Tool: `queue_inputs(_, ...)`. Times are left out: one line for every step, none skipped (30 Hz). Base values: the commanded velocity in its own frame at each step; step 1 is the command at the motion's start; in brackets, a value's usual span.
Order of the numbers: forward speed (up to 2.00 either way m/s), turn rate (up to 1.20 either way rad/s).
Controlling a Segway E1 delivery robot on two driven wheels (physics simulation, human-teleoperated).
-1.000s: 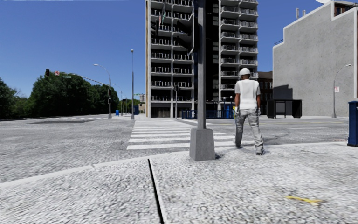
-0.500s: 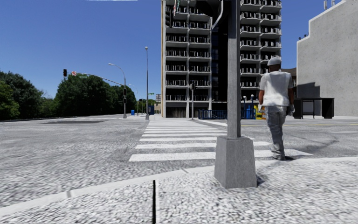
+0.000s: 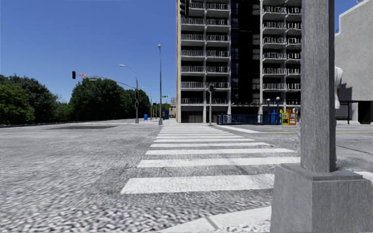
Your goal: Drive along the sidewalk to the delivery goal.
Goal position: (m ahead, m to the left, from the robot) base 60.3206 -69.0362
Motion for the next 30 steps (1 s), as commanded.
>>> queue_inputs(2.0,0.0)
queue_inputs(2.0,0.0)
queue_inputs(2.0,0.0)
queue_inputs(2.0,0.0)
queue_inputs(2.0,0.0)
queue_inputs(2.0,0.0)
queue_inputs(1.98,0.0)
queue_inputs(1.86,0.0)
queue_inputs(1.86,0.0)
queue_inputs(1.67,0.0)
queue_inputs(1.59,0.0)
queue_inputs(1.53,0.0)
queue_inputs(1.51,0.0)
queue_inputs(1.51,0.0)
queue_inputs(1.5,0.0)
queue_inputs(1.5,0.0)
queue_inputs(1.49,0.0)
queue_inputs(1.48,0.0)
queue_inputs(1.48,0.0)
queue_inputs(1.48,0.0)
queue_inputs(1.48,0.0)
queue_inputs(1.48,0.0)
queue_inputs(1.48,0.0)
queue_inputs(1.48,0.0)
queue_inputs(1.48,0.0)
queue_inputs(1.48,0.0)
queue_inputs(1.48,0.0)
queue_inputs(1.48,0.0)
queue_inputs(1.48,0.0)
queue_inputs(1.48,0.0)
